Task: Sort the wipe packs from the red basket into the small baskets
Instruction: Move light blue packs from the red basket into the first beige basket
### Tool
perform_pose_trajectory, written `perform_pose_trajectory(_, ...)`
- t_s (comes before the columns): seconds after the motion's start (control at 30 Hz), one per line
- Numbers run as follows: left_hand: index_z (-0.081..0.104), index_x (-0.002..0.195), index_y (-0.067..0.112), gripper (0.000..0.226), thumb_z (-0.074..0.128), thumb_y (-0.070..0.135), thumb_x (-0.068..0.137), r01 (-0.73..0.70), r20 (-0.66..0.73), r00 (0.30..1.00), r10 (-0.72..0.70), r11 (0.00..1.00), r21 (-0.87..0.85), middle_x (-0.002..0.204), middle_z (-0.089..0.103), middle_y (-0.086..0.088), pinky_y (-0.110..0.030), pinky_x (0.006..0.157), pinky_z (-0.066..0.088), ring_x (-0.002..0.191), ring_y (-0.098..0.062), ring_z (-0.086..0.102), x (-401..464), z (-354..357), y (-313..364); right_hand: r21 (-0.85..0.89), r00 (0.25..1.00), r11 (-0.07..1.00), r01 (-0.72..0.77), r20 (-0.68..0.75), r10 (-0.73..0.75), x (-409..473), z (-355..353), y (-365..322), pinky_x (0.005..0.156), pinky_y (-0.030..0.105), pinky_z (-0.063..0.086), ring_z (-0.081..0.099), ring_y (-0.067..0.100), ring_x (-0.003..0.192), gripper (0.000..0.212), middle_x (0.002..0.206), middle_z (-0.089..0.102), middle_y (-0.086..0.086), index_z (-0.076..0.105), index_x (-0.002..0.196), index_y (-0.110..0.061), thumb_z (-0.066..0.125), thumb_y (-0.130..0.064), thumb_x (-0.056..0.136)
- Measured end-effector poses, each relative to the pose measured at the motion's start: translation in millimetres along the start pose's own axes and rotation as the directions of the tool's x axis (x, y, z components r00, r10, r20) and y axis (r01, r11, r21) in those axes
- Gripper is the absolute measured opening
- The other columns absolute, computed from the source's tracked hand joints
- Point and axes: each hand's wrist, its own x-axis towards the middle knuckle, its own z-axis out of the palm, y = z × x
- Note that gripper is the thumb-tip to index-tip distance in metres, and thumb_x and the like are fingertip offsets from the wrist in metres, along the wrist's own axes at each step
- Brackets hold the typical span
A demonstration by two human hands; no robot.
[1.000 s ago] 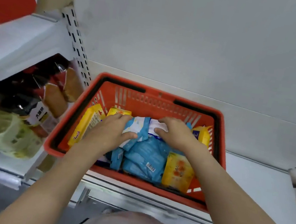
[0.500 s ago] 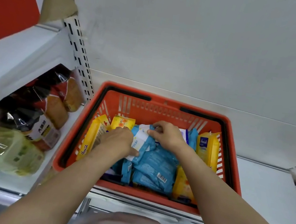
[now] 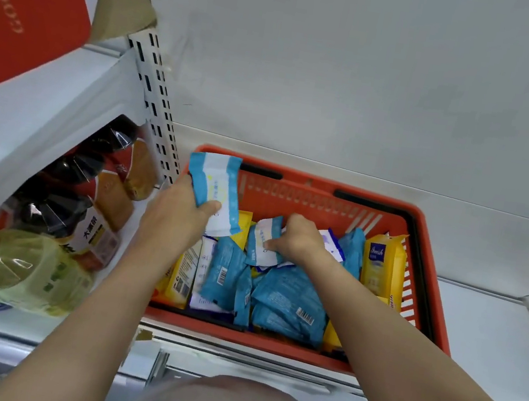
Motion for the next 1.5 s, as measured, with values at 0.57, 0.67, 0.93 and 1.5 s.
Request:
perform_pose_trajectory(0.57, 0.068, 0.089, 0.022, 0.005, 0.072, 0.024, 0.087, -0.098, 0.201, 0.938, 0.283, 0.773, -0.626, 0.082, 0.073, 0.002, -0.025, 0.049, 0.052, 0.068, -0.010, 0.069, -33, 37, 50, 0.944, 0.943, 0.284, 0.167, -0.237, 0.234, -134, -57, 67, 0.063, 0.037, 0.059, 0.072, 0.028, 0.095, 0.065, 0.110, 0.069, 0.012, 0.047, 0.131, -0.023, 0.070, 0.009, 0.080)
perform_pose_trajectory(0.67, 0.068, 0.083, 0.026, 0.006, 0.072, 0.023, 0.087, -0.122, 0.233, 0.901, 0.367, 0.728, -0.675, 0.081, 0.073, 0.002, -0.035, 0.055, 0.054, 0.071, -0.018, 0.070, -66, 50, 73, 0.936, 0.882, 0.236, 0.262, -0.331, 0.334, -171, -70, 99, 0.057, 0.029, 0.056, 0.074, 0.021, 0.083, 0.047, 0.108, 0.068, 0.011, 0.050, 0.116, -0.016, 0.074, 0.003, 0.080)
perform_pose_trajectory(0.93, 0.071, 0.081, 0.029, 0.008, 0.072, 0.023, 0.085, -0.251, 0.243, 0.796, 0.554, 0.667, -0.702, 0.083, 0.075, 0.004, -0.037, 0.071, 0.052, 0.074, -0.013, 0.066, -204, 104, 153, 0.877, 0.723, 0.262, 0.404, -0.481, 0.495, -303, -94, 229, 0.064, 0.031, 0.060, 0.074, 0.020, 0.085, 0.053, 0.112, 0.063, 0.007, 0.048, 0.119, -0.018, 0.077, 0.001, 0.080)
perform_pose_trajectory(1.5, 0.066, 0.100, 0.020, 0.033, 0.084, 0.013, 0.073, -0.215, 0.580, 0.598, 0.553, 0.808, -0.549, 0.089, 0.074, -0.005, -0.041, 0.077, 0.056, 0.082, -0.022, 0.071, -481, 250, 270, 0.889, 0.577, 0.349, 0.298, -0.459, 0.676, -484, -91, 545, 0.063, 0.035, 0.059, 0.072, 0.020, 0.079, 0.031, 0.099, 0.069, 0.006, 0.060, 0.098, -0.024, 0.079, -0.008, 0.079)
